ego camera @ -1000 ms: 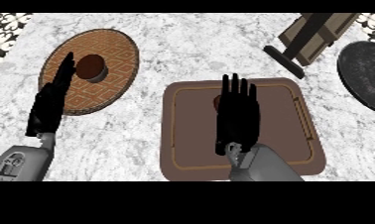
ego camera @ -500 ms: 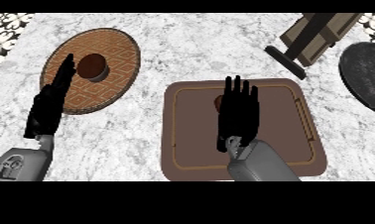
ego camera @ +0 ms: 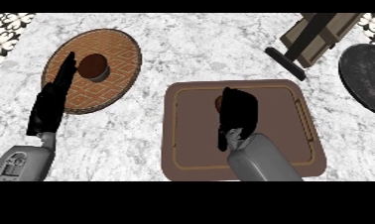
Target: Pick the sweet potato from the tray and place it in the tiered basket
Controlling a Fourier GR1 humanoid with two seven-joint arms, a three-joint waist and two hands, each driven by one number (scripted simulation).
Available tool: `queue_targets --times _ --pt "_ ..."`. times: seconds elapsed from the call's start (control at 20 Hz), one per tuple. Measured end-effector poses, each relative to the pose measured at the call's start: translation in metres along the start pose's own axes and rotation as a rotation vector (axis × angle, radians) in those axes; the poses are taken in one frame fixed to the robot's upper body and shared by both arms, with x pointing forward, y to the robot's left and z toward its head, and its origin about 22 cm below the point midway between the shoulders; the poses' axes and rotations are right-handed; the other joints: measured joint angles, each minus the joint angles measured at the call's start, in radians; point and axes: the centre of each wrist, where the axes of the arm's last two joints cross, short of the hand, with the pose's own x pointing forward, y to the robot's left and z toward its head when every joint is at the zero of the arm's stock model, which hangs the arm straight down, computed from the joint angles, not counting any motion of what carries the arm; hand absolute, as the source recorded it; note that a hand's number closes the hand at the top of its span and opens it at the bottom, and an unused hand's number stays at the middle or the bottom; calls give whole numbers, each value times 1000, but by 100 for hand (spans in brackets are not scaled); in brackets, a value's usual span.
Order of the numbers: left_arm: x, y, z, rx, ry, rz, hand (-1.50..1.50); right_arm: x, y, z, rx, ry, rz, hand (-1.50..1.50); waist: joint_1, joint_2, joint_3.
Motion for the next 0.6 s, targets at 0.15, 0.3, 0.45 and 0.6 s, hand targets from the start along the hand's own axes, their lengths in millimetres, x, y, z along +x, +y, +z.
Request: queue_targets --times 0.15,0.3,0.45,0.6 --pt "-3 0 -1 1 2 0 0 3 0 -3 1 -40 78 150 1 -3 -2" --pt "-3 0 3 -5 7 2 0 3 1 -2 -11 -63 115 150 0 -6 -2" --pt "0 3 -3 -2 3 -2 0 6 0 -2 -10 -71 90 150 -1 -4 -1" --pt "3 11 -2 -1 4 0 0 8 -2 8 -18 -88 53 150 -2 -2 -1"
